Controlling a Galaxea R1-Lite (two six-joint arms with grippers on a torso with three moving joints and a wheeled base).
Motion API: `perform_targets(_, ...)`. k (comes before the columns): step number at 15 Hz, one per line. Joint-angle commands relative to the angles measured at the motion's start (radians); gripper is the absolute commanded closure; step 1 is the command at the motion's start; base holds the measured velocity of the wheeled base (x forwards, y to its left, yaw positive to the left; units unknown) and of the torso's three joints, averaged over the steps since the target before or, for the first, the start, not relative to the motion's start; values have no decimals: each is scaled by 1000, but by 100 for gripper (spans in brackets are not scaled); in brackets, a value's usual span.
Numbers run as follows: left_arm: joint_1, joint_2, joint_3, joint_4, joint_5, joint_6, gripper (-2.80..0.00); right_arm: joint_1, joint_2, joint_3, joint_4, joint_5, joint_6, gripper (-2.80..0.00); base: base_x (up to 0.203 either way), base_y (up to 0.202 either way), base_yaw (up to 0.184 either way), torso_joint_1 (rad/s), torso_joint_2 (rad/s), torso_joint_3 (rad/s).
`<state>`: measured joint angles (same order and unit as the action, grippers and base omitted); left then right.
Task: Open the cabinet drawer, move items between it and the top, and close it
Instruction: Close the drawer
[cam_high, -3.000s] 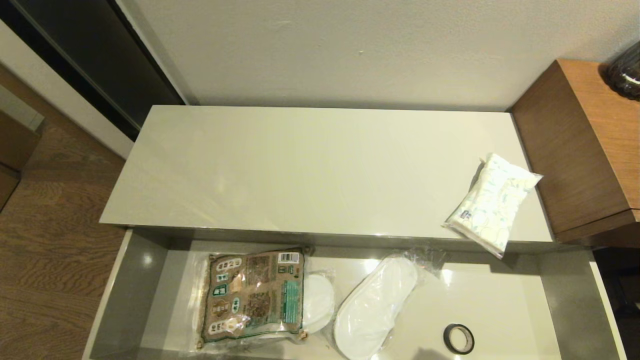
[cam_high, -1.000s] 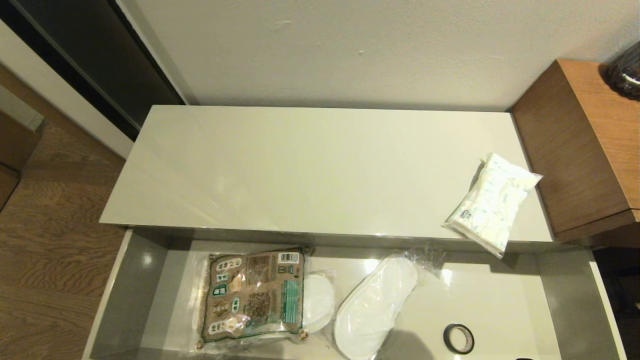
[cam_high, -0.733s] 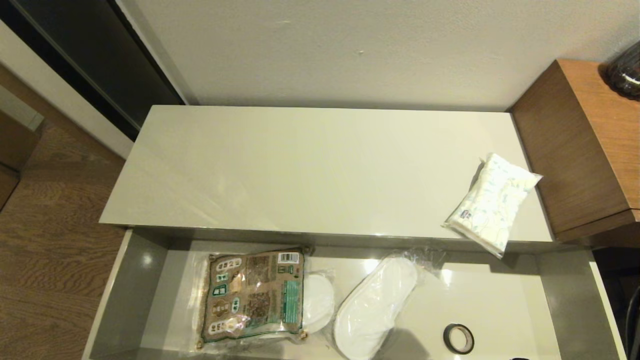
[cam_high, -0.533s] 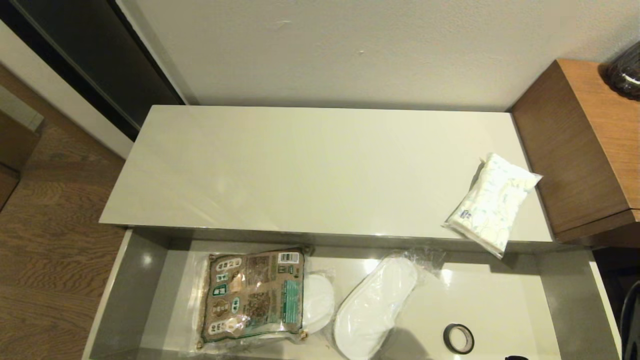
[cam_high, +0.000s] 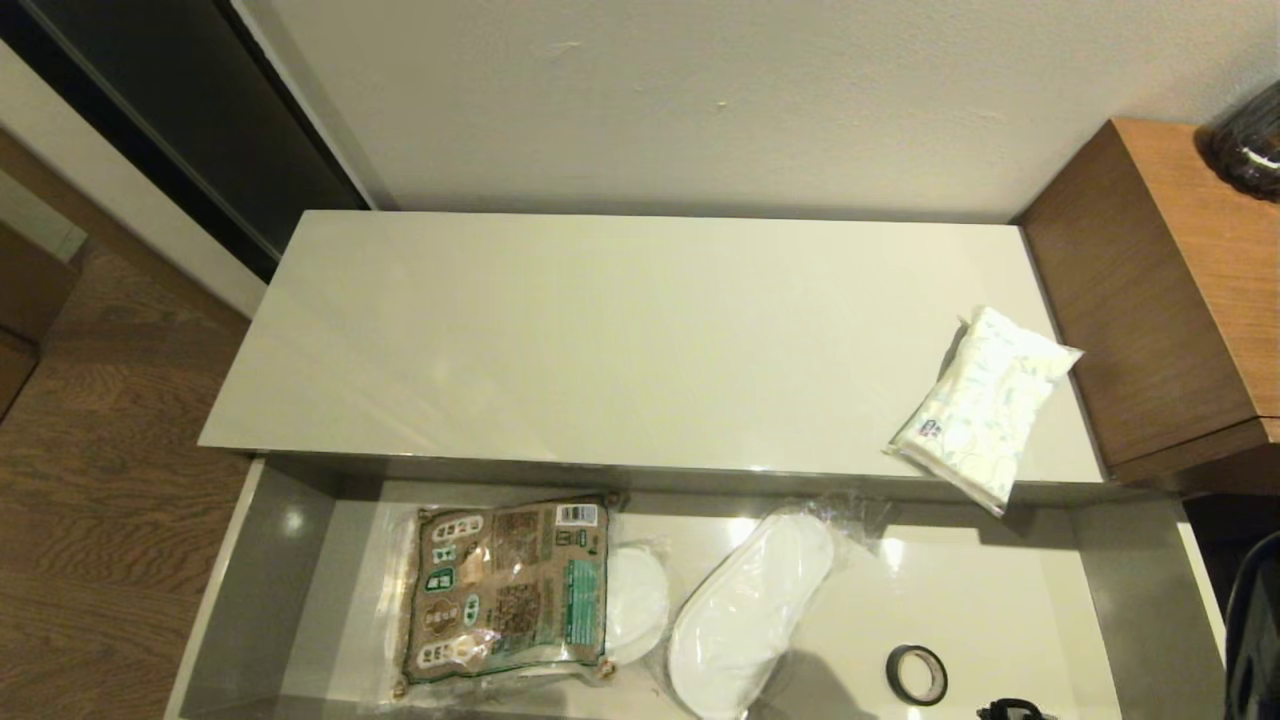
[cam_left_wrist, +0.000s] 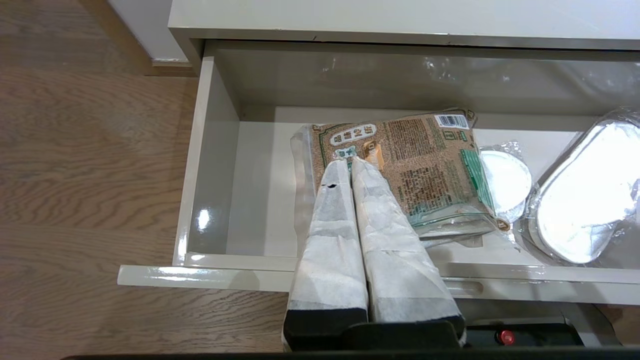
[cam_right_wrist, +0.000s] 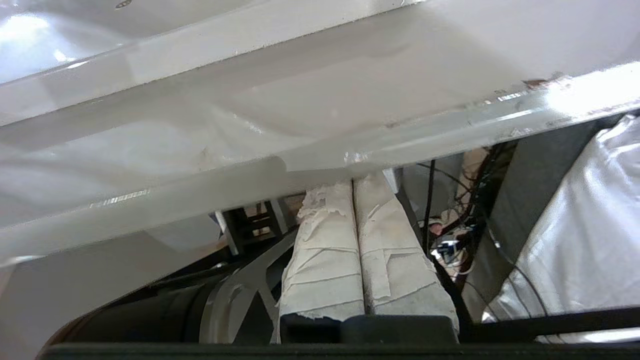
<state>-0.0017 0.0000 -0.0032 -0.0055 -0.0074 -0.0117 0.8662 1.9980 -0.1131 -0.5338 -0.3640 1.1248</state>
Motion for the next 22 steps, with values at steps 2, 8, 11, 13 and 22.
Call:
perform_targets(2, 0, 2, 0, -1, 0, -1, 0, -87, -27, -35, -12, -12, -80, 0, 0, 0, 0, 0, 0, 0)
perform_targets(8, 0, 2, 0, -1, 0, -1, 0, -211, -137, -154, 60, -14, -246, 0, 0, 0, 0, 0, 0, 0)
perform_targets(11, 0, 2, 0, -1, 0, -1, 0, -287, -259, -362, 275, -15, -298, 0, 0, 0, 0, 0, 0, 0)
perform_targets(13, 0, 2, 0, -1, 0, -1, 0, -333, -303, -462, 371, -14, -326, 0, 0, 0, 0, 0, 0, 0)
perform_targets(22, 0, 2, 0, -1, 0, -1, 0, -397, -326, -723, 556, -13, -362, 0, 0, 0, 0, 0, 0, 0)
